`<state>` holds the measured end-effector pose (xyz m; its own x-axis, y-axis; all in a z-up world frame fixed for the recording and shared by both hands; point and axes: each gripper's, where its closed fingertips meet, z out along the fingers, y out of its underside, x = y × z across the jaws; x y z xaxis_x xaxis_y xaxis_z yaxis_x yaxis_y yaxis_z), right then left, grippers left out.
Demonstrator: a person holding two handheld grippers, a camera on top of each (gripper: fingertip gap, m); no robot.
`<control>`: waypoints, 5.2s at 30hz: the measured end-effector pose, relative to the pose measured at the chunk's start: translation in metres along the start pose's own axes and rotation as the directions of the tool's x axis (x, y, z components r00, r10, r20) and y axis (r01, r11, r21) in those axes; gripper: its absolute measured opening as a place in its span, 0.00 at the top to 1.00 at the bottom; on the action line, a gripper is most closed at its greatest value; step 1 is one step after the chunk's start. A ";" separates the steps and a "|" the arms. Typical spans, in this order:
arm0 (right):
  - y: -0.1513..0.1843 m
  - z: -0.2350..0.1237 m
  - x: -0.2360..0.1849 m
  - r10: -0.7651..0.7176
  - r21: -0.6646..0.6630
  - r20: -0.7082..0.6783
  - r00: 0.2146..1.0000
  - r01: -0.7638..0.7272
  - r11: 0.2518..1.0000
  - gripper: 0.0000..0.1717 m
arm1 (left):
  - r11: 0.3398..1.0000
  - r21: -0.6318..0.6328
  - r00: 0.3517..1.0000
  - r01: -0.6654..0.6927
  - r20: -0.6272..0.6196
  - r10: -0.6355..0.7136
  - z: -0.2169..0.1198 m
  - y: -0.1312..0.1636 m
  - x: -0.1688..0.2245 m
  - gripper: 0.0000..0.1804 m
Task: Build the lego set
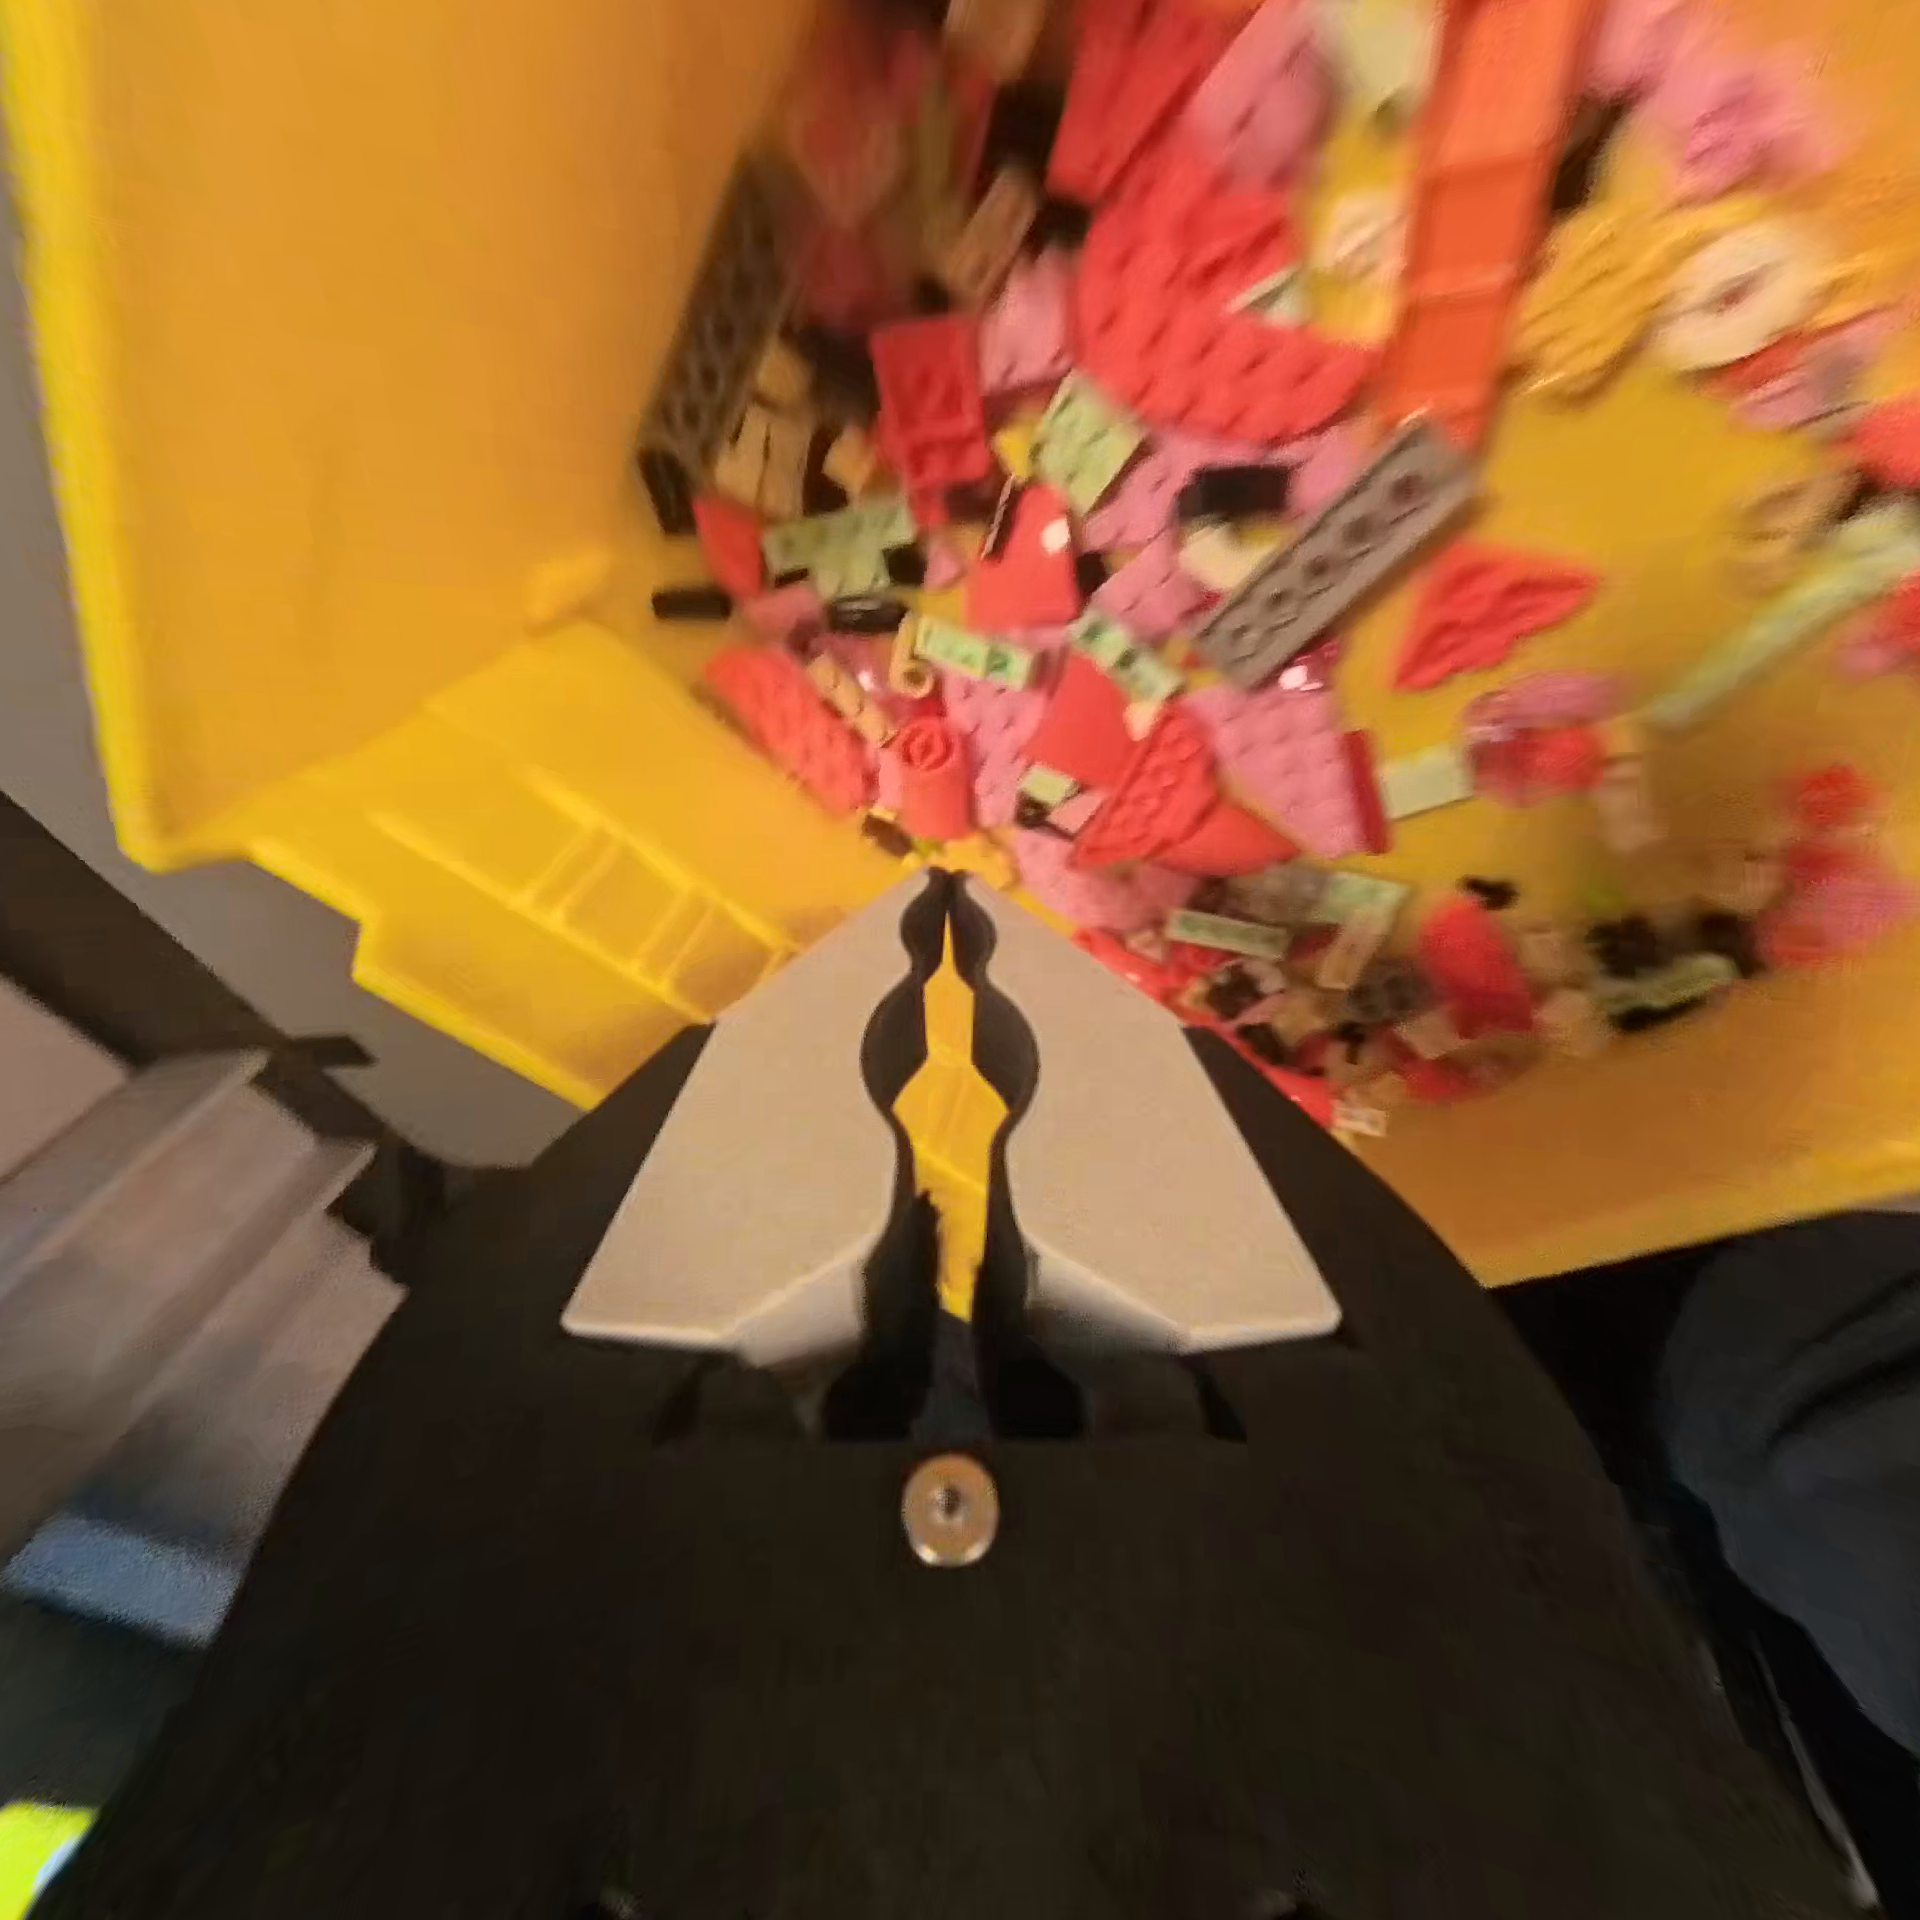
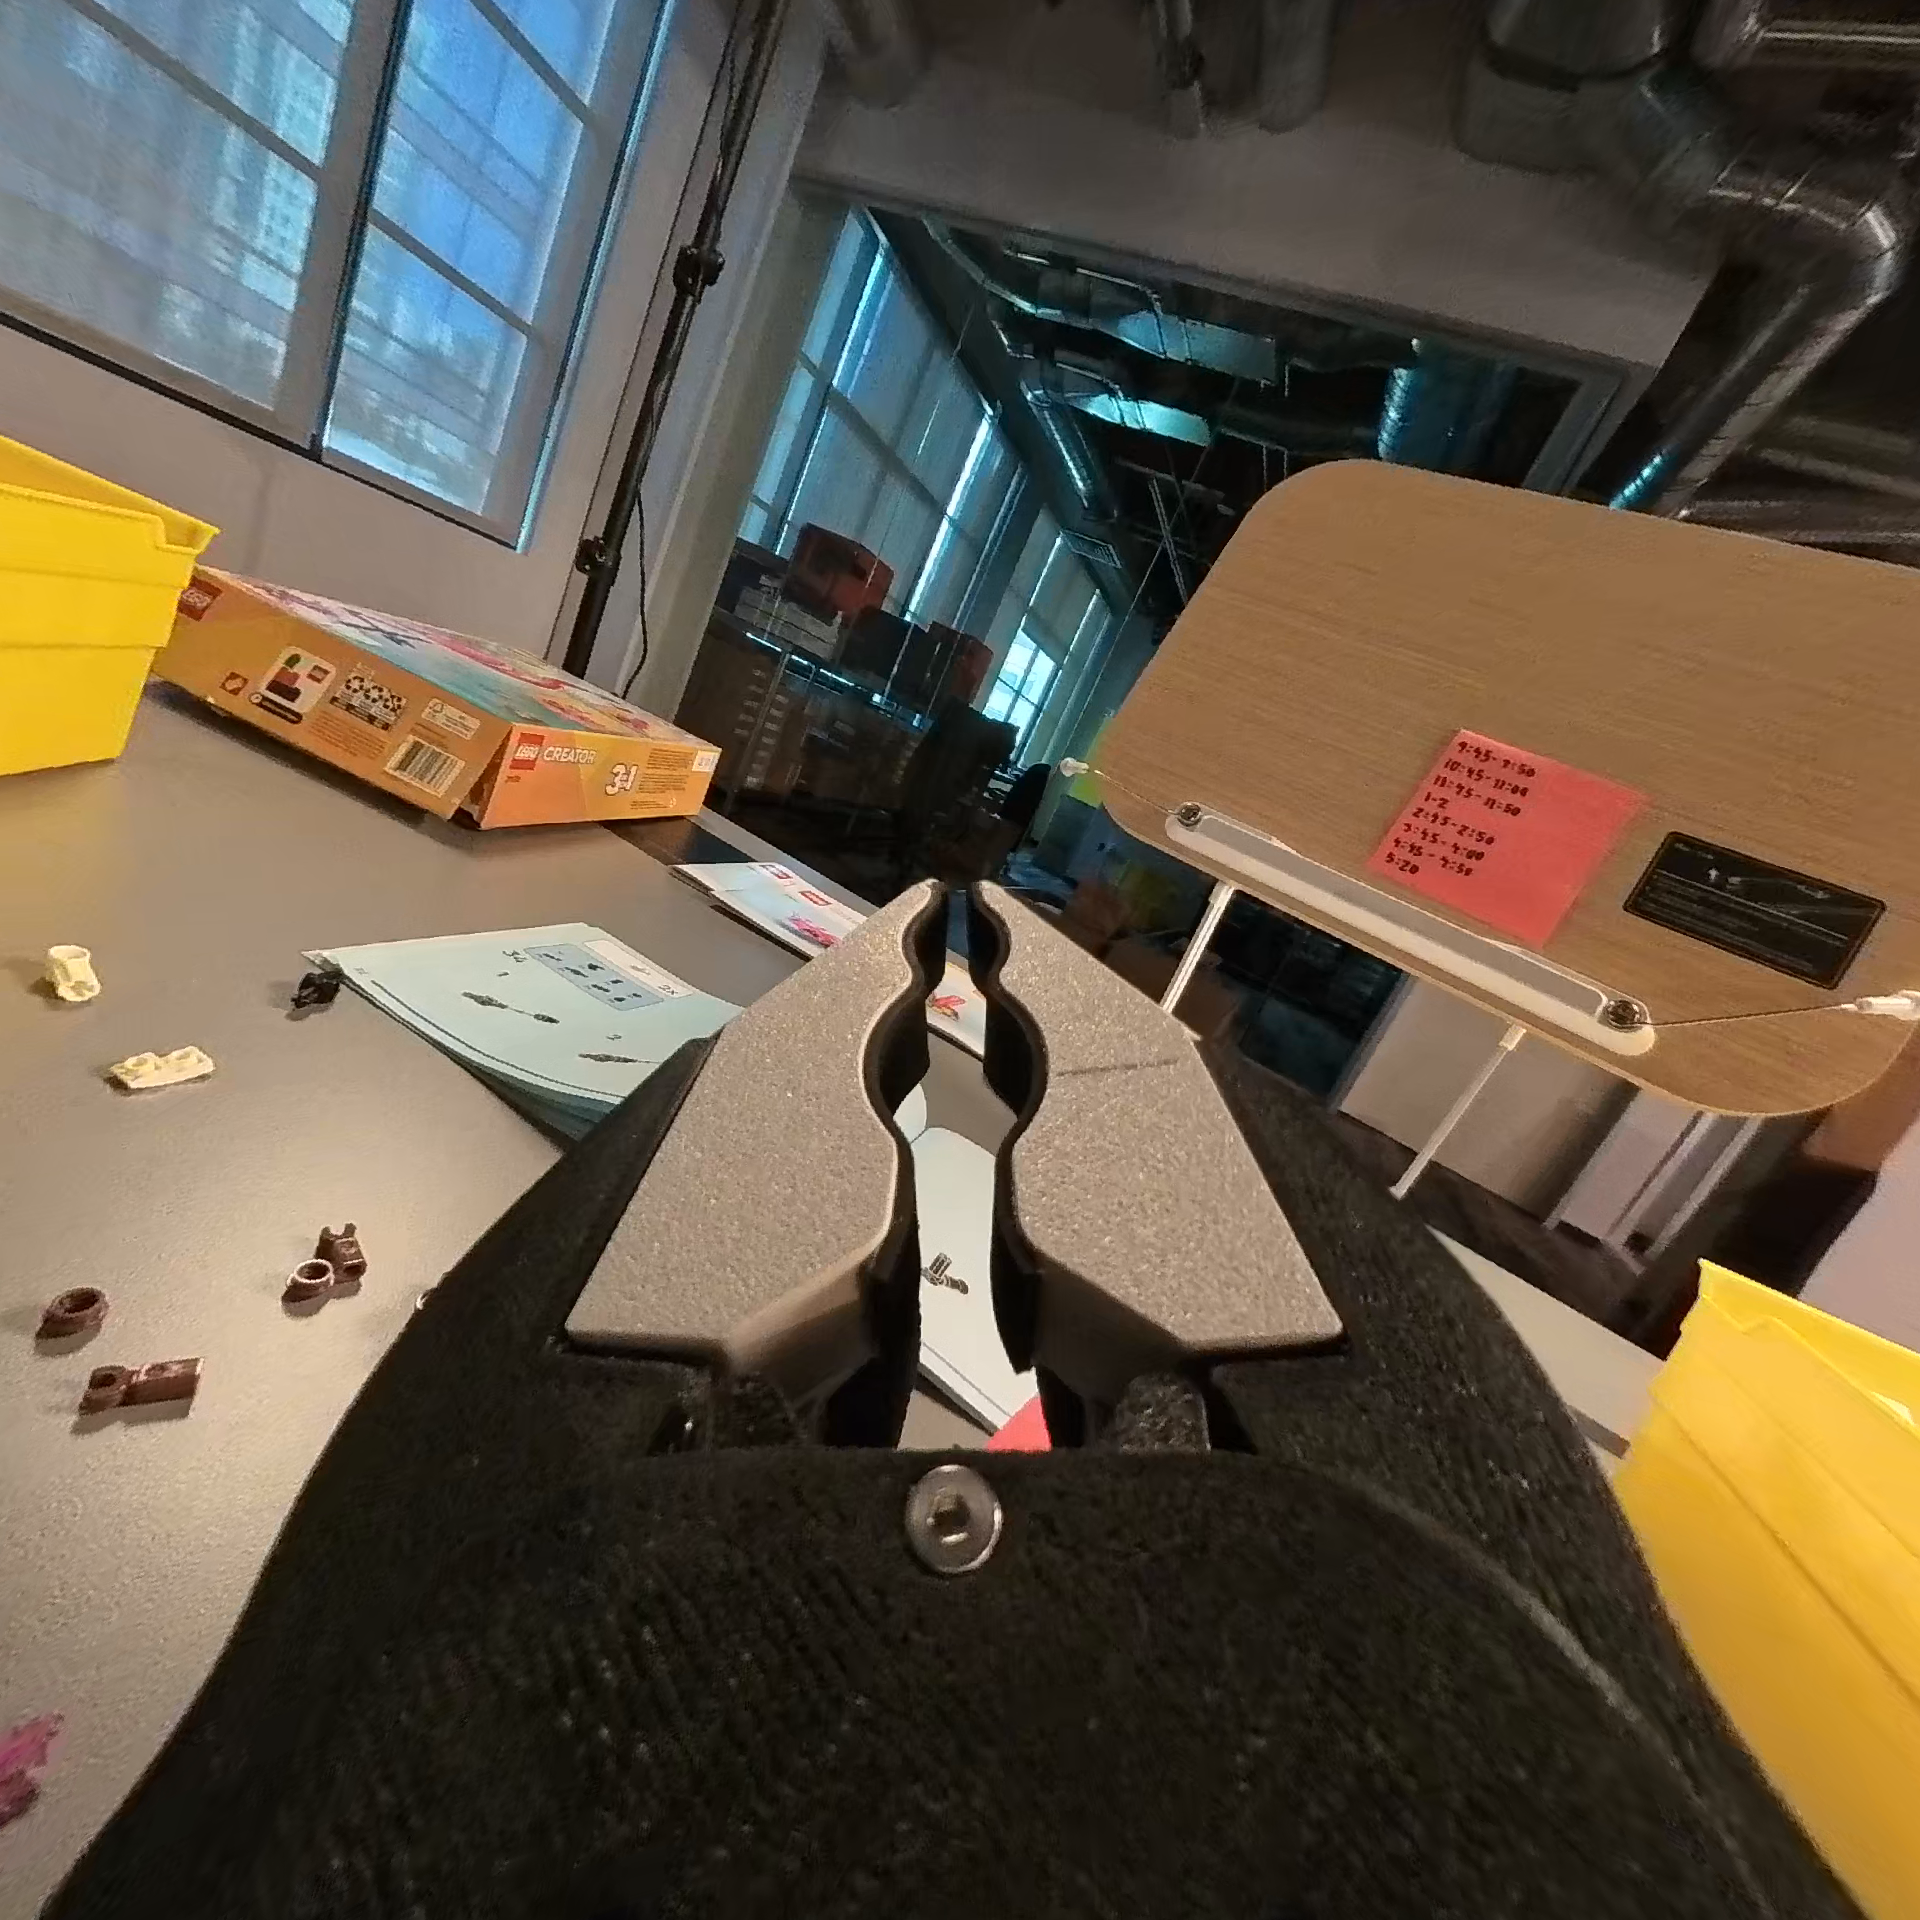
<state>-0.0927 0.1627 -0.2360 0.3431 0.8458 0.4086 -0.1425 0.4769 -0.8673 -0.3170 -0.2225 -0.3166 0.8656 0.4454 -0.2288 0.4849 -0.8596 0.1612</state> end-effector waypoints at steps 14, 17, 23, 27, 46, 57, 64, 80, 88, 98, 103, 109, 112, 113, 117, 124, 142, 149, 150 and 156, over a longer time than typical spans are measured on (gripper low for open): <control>0.001 0.001 -0.002 0.007 -0.005 0.013 1.000 -0.007 1.000 0.99 | 0.921 -0.359 0.956 -0.152 0.182 0.229 0.051 0.021 -0.018 1.00; 0.001 0.001 -0.003 0.007 -0.005 0.016 1.000 -0.007 1.000 0.99 | 0.978 -0.174 0.993 -0.114 -0.004 0.115 0.049 0.003 0.001 1.00; 0.001 0.001 -0.005 0.009 -0.007 0.026 1.000 -0.009 1.000 0.99 | 0.998 -0.067 1.000 -0.014 -0.001 0.014 0.034 -0.004 -0.017 1.00; 0.001 0.001 -0.007 0.006 -0.009 0.033 0.999 -0.005 1.000 0.99 | 0.955 -0.259 0.981 -0.148 0.082 0.174 0.044 0.018 -0.020 1.00; 0.001 0.002 -0.011 0.011 -0.011 0.051 0.999 -0.010 1.000 0.99 | 0.957 -0.178 0.974 -0.227 -0.018 0.228 0.040 0.011 -0.014 0.94; 0.002 0.002 -0.012 0.010 -0.015 0.057 0.998 -0.010 1.000 0.99 | 0.897 -0.347 0.960 -0.272 -0.035 0.278 0.053 0.022 -0.013 0.90; 0.004 0.003 -0.014 0.011 -0.020 0.066 0.998 -0.010 1.000 0.99 | 0.914 -0.360 0.982 -0.188 -0.095 0.164 0.058 0.025 -0.004 0.94; 0.006 0.005 -0.017 0.015 -0.031 0.079 0.997 -0.013 0.999 0.99 | 0.932 -0.355 0.995 -0.071 -0.092 0.040 0.055 0.031 -0.006 0.99; 0.006 0.004 -0.016 0.019 -0.029 0.076 0.997 -0.017 0.999 0.99 | 0.991 -0.129 0.993 -0.037 -0.117 0.022 -0.001 0.010 0.000 0.99; 0.003 0.003 -0.008 0.034 -0.018 0.042 0.999 -0.033 0.999 0.99 | 0.752 0.594 0.880 -0.284 -0.150 0.451 -0.146 -0.086 0.160 0.99; 0.002 0.002 -0.005 0.043 -0.013 0.030 0.999 -0.043 0.999 0.99 | 0.683 0.594 0.739 -0.425 -0.208 0.640 -0.127 -0.099 0.260 0.99; 0.004 0.002 -0.003 0.065 -0.018 0.029 0.997 -0.065 0.998 0.99 | 0.748 0.477 0.694 -0.460 -0.332 0.639 -0.085 -0.121 0.301 0.99; 0.003 0.002 -0.003 0.068 -0.017 0.029 0.997 -0.068 0.998 0.99 | 0.784 0.439 0.712 -0.439 -0.361 0.602 -0.067 -0.135 0.306 0.99; 0.003 0.002 -0.003 0.069 -0.016 0.030 0.997 -0.069 0.998 0.99 | 0.793 0.429 0.720 -0.433 -0.365 0.590 -0.061 -0.139 0.307 0.99; 0.004 0.003 -0.005 0.077 -0.023 0.041 0.996 -0.076 0.997 0.99 | 0.803 0.427 0.748 -0.415 -0.342 0.568 -0.050 -0.148 0.307 0.91; 0.005 0.001 0.000 0.104 -0.024 0.028 0.994 -0.103 0.994 0.99 | 0.805 0.540 0.701 -0.246 -0.474 0.533 -0.094 -0.139 0.289 0.88; 0.009 0.004 -0.005 0.052 -0.039 0.029 0.998 -0.050 0.998 0.99 | 0.920 0.334 0.921 -0.206 -0.252 0.298 -0.030 0.023 0.083 0.75; 0.010 0.006 -0.012 0.013 -0.046 0.052 0.999 -0.011 0.999 0.99 | 0.866 0.218 0.844 -0.450 -0.213 0.492 0.000 0.044 0.074 0.87; 0.011 0.006 -0.012 0.008 -0.050 0.050 0.999 -0.005 0.999 0.99 | 0.860 0.208 0.826 -0.467 -0.244 0.508 0.002 0.048 0.075 0.88; 0.014 0.007 -0.013 -0.022 -0.067 0.044 0.999 0.025 0.997 0.99 | 0.848 0.239 0.792 -0.473 -0.307 0.528 0.015 0.041 0.087 0.80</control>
<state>-0.1051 0.1603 -0.2512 0.3049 0.8450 0.4394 -0.0716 0.4804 -0.8741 -0.2238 -0.2229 -0.3438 0.9798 -0.0246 0.1985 -0.0283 -0.9995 0.0158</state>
